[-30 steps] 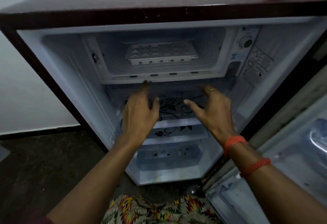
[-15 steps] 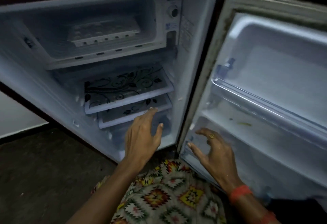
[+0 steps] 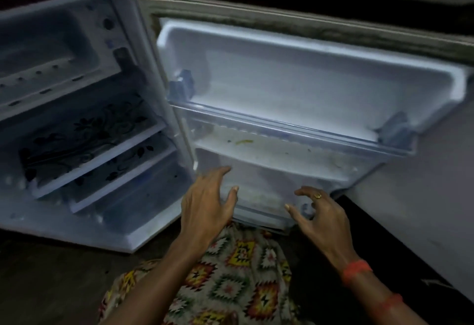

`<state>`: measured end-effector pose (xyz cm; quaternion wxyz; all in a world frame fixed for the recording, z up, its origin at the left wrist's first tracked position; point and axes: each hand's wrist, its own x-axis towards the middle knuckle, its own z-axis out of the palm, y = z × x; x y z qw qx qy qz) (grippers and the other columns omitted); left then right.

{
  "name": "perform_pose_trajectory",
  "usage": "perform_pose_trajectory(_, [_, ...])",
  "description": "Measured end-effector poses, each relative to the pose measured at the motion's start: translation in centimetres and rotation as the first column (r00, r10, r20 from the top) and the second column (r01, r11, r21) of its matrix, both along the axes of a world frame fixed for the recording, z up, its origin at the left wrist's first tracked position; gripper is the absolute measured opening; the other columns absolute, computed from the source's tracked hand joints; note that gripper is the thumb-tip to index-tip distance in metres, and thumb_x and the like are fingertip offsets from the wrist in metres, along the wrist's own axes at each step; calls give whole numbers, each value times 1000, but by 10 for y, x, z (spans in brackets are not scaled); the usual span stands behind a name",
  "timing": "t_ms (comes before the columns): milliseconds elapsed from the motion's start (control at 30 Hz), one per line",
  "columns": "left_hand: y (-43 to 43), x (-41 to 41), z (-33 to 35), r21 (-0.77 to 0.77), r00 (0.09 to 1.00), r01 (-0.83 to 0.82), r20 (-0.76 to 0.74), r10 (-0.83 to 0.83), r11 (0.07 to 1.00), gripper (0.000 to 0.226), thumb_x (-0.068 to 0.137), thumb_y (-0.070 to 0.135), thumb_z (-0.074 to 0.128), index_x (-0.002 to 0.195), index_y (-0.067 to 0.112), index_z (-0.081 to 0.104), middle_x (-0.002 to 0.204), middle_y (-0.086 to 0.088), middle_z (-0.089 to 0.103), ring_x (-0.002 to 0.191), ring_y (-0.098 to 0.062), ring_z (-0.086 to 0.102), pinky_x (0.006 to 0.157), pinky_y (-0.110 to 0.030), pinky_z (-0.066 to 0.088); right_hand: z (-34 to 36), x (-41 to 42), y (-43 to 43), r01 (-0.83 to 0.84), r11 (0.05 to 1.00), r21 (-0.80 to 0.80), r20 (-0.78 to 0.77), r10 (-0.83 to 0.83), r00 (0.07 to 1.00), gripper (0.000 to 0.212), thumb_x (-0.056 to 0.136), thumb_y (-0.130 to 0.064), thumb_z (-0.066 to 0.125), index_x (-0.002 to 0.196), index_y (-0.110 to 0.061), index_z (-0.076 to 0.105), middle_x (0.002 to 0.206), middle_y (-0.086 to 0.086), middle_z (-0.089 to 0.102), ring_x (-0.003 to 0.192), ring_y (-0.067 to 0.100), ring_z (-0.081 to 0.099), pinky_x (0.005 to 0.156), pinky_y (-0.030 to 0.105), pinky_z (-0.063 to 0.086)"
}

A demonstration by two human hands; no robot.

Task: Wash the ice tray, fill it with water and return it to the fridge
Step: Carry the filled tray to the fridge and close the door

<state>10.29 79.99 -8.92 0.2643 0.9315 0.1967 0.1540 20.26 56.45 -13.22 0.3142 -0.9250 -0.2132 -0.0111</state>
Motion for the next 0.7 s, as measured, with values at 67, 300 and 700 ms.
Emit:
perform_pose_trajectory(67, [-22,13,13,34,996,73,38,-75,997,45,90,37,68,133,24,60,118,2,69,104,-20,65,76,-33,54,5,3,-20,58,998,10,6,-58,998,31,80,-40,83,104,-26,71,111,-7,72,94,14,70,80,17,47])
perform_pose_trajectory(300, [-92,59,82,193,920,244,266,-289,951,39,91,36,67,126,19,65,114,3,70,99,-15,64,77,-29,53,23,13,-71,204,978,33,-4,-204,979,29,82,-47,78,103,-27,71,107,-7,72,97,13,68,78,21,49])
perform_pose_trajectory(700, [-173,128,190,399,711,331,490,-504,855,28,95,31,63,112,10,70,105,-3,71,93,-21,63,75,-33,49,69,56,-122,396,874,281,-54,-397,916,23,92,-40,68,105,-23,72,105,1,74,96,19,70,85,43,59])
